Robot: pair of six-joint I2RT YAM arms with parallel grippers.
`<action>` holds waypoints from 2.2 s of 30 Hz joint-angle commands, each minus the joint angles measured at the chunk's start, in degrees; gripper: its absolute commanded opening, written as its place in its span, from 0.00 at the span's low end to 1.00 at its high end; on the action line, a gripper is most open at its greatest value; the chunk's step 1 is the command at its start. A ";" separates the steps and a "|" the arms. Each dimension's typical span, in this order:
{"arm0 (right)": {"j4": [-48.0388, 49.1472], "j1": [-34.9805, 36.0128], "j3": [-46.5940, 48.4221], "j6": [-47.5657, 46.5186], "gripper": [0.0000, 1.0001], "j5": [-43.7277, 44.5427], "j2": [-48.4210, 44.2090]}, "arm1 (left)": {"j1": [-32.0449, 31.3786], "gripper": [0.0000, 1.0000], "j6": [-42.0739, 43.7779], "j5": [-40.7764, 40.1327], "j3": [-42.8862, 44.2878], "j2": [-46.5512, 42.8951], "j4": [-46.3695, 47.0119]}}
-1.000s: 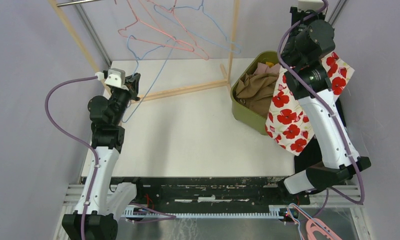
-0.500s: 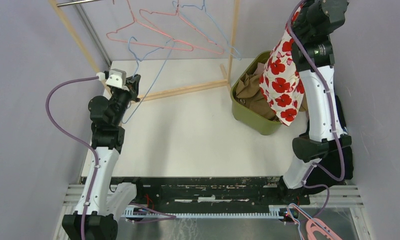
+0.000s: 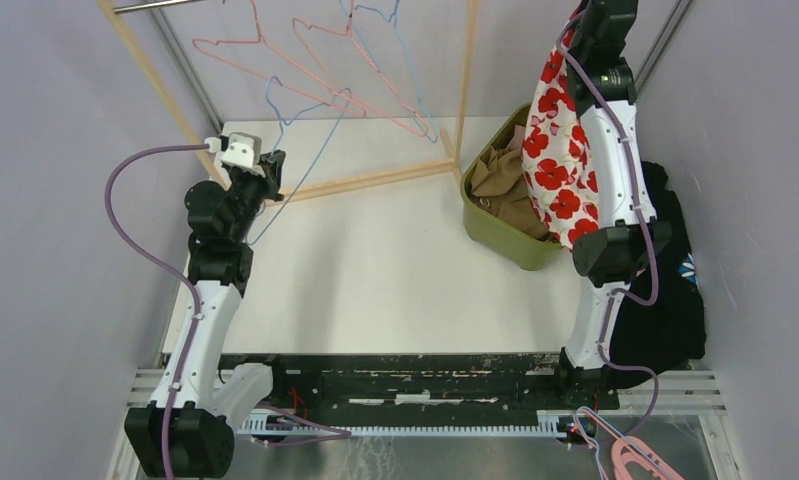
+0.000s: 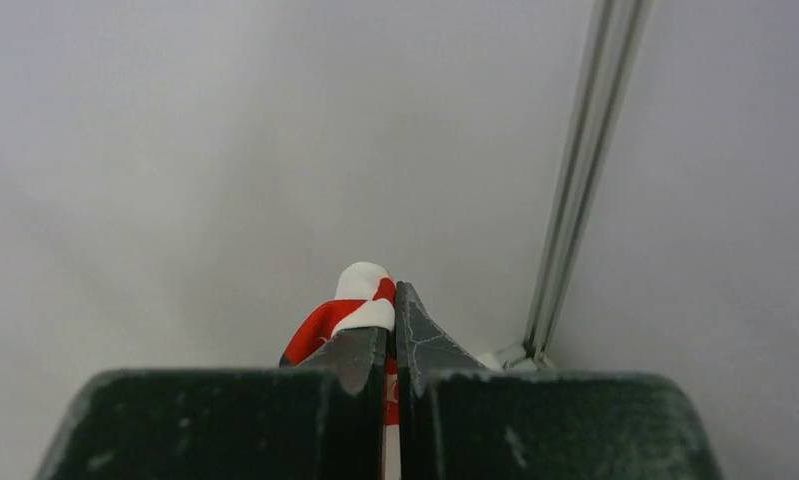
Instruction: Remove the skirt from the hanger
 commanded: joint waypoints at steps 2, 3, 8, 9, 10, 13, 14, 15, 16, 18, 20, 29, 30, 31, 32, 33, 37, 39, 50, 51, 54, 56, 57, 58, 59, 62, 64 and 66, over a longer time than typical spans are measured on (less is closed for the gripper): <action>-3.87 -1.35 -1.80 9.56 0.01 -7.34 0.02 | 0.18 0.03 2.37 -0.78 1.54 0.93 3.62; -4.31 -1.38 -3.86 10.85 0.01 -7.56 -0.69 | 0.17 0.03 2.20 -0.76 1.36 1.13 3.96; -5.57 -1.37 -25.28 16.09 0.01 -6.44 -10.67 | 0.16 0.03 2.13 -0.62 0.63 2.15 5.25; -5.14 -1.32 -31.17 17.04 0.01 -5.49 -13.39 | 0.13 0.03 2.14 -0.50 0.53 2.40 5.47; -4.84 -1.31 -38.90 18.25 0.01 -4.53 -16.38 | 0.09 0.03 2.14 -0.43 0.49 2.63 5.60; -7.16 -1.03 -52.12 20.63 0.01 -2.06 -24.87 | 0.03 0.03 3.02 -0.44 0.47 3.63 5.89; -8.48 -0.89 -55.68 21.59 0.01 -0.89 -27.51 | -0.07 0.03 3.72 -0.78 0.73 4.20 5.90; -9.38 -0.90 -59.19 22.28 0.01 -0.17 -30.21 | -0.21 0.03 4.62 -1.15 1.12 4.96 5.78; -10.53 -0.80 -61.99 22.86 0.01 0.60 -32.42 | -0.45 0.03 5.62 -1.85 1.84 6.20 5.66; -13.25 -0.77 -65.62 23.72 0.01 1.36 -35.63 | -1.14 0.03 6.76 -3.40 3.44 8.34 6.14; -15.27 -0.79 -68.04 25.40 0.01 1.12 -37.22 | -1.94 0.03 6.69 -4.03 4.11 10.20 7.78; -18.64 -0.34 -66.15 38.42 0.01 -9.64 -19.41 | -3.68 0.03 5.65 -4.20 4.60 11.73 8.55; -18.94 -0.30 -64.40 39.97 0.01 -11.62 -16.24 | -3.68 0.03 5.50 -4.10 4.98 11.69 8.21; -18.40 -0.12 -63.71 40.95 0.01 -13.08 -13.16 | -3.70 0.03 5.16 -4.05 5.44 11.71 7.98; -17.69 0.31 -63.19 41.88 0.01 -13.95 -10.43 | -3.69 0.03 4.87 -3.99 5.82 11.84 7.68; -17.08 0.67 -62.61 43.00 0.01 -14.93 -7.40 | -3.65 0.03 4.49 -4.03 6.21 11.95 7.37; -16.34 2.12 -58.30 43.64 0.01 -19.01 1.50 | -3.71 0.03 5.26 -4.40 7.61 12.45 5.59; -17.13 2.44 -56.05 41.70 0.01 -21.12 2.07 | -3.57 0.03 5.96 -4.95 7.98 12.22 5.03; -24.47 3.41 -56.90 23.47 1.00 -18.06 -19.78 | -3.62 0.03 5.56 -9.96 5.88 8.94 4.17; -25.04 3.71 -56.92 21.85 1.00 -18.02 -21.25 | -3.62 0.03 5.10 -10.30 6.08 8.72 3.88; -25.71 4.50 -56.87 17.02 1.00 -18.10 -27.20 | -3.58 0.03 2.62 -13.52 6.67 8.15 2.79; -25.48 4.78 -56.33 14.38 1.00 -17.57 -29.52 | -3.61 0.03 1.62 -14.87 6.90 8.14 2.25; -25.58 4.91 -55.57 13.12 1.00 -16.47 -30.04 | -3.60 0.03 1.28 -15.27 6.90 8.21 2.21; -25.57 4.90 -54.67 11.87 1.00 -15.62 -30.33 | -3.66 0.03 0.89 -15.81 6.96 8.27 2.17; -25.37 5.00 -53.49 10.05 1.00 -14.72 -30.37 | -3.58 0.03 0.51 -16.33 7.13 8.46 1.97; -24.66 4.99 -49.18 5.05 1.00 -12.07 -29.36 | -3.62 0.03 -0.04 -18.81 8.28 8.89 1.58; -23.42 5.01 -46.20 4.04 1.00 -10.65 -28.29 | -3.61 0.03 0.14 -20.69 9.40 9.52 1.54; -20.63 4.97 -44.34 3.55 1.00 -10.68 -27.29 | -3.60 0.03 0.29 -22.57 10.58 10.34 1.55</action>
